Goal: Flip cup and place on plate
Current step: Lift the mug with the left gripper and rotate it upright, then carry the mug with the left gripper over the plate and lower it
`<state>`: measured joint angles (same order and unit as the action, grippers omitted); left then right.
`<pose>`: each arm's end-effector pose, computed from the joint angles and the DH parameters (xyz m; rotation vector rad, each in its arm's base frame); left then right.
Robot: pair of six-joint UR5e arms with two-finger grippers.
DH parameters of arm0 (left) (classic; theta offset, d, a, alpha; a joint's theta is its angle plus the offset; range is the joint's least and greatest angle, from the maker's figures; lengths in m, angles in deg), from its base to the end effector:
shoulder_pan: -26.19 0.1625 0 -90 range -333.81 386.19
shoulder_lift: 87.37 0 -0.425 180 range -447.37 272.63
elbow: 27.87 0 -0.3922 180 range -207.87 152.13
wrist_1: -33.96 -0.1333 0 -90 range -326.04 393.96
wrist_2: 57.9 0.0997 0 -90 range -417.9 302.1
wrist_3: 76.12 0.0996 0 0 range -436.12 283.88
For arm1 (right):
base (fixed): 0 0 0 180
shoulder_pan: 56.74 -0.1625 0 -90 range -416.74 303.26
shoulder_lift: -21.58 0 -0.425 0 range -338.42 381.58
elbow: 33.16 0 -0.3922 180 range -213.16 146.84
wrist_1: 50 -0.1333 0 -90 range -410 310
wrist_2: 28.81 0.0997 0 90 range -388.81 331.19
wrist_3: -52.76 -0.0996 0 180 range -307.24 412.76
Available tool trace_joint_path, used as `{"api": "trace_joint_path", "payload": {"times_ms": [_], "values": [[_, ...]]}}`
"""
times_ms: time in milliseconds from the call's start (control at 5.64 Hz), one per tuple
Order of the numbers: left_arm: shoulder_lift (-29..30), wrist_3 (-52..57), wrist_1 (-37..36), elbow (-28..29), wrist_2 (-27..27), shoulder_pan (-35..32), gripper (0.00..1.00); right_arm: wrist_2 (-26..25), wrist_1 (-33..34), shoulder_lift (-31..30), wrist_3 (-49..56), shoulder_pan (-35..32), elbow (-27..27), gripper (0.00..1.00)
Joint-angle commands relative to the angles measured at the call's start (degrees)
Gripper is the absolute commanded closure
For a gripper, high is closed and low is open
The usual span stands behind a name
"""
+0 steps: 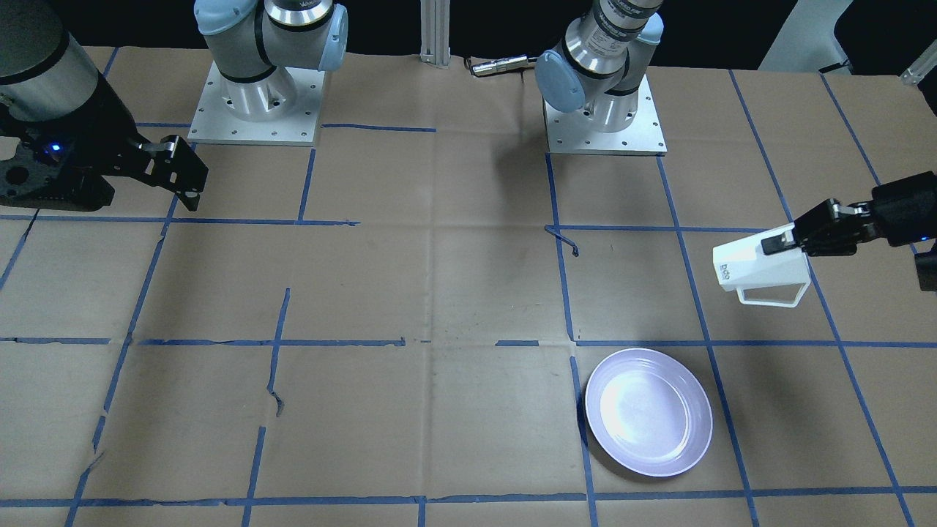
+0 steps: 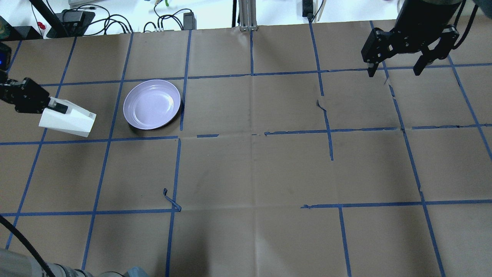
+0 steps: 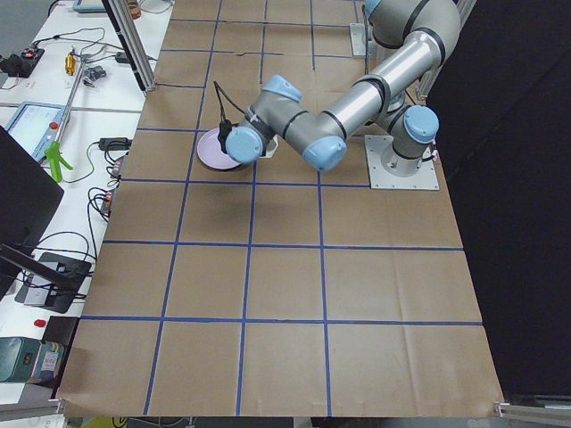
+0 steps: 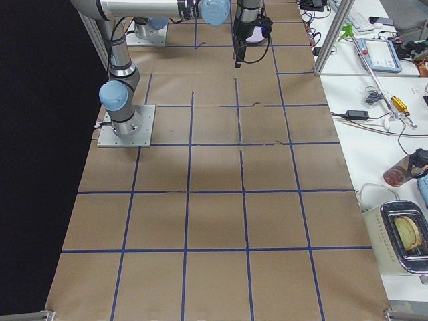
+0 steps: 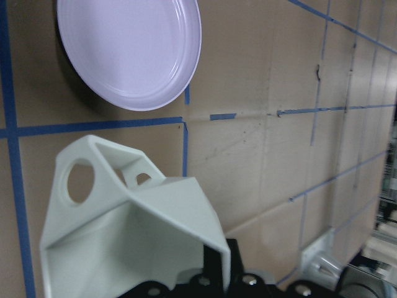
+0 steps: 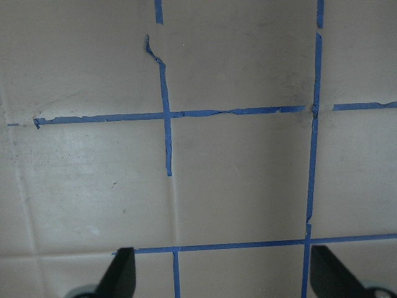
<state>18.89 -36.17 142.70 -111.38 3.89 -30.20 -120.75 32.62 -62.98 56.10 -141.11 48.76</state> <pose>0.1549 -0.5589 0.3792 0.0207 -2.4609 -0.1303 0.0780 -0.5334 0.4962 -0.0600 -3.1109 -0.1325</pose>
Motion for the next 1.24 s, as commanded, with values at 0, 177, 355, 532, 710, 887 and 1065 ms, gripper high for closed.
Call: {"api": "trace_joint_path", "payload": {"times_ms": [0, 177, 355, 532, 710, 887, 1065], "values": [[-0.35, -22.20, -21.10, -0.08, 12.29, -16.56, 1.00, 0.00, 0.00, 0.00, 0.00, -0.01, 0.00, 0.00], [-0.44, -25.25, -28.51, -0.60, 23.27, -23.08, 1.00, 0.00, 0.00, 0.00, 0.00, -0.01, 0.00, 0.00], [0.43, -25.62, -33.45, -1.39, 29.21, -26.36, 1.00, 0.00, 0.00, 0.00, 0.00, -0.01, 0.00, 0.00], [0.87, -25.72, -34.72, -2.88, 29.44, -27.27, 1.00, 0.00, 0.00, 0.00, 0.00, -0.01, 0.00, 0.00], [1.58, -26.06, -40.30, -6.20, 29.36, -27.45, 1.00, 0.00, 0.00, 0.00, 0.00, -0.01, 0.00, 0.00], [4.19, -28.77, -48.45, -9.97, 29.44, -28.24, 1.00, 0.00, 0.00, 0.00, 0.00, -0.01, 0.00, 0.00], [7.26, -28.79, -53.93, -12.01, 32.05, -29.81, 1.00, 0.00, 0.00, 0.00, 0.00, -0.01, 0.00, 0.00]]}}
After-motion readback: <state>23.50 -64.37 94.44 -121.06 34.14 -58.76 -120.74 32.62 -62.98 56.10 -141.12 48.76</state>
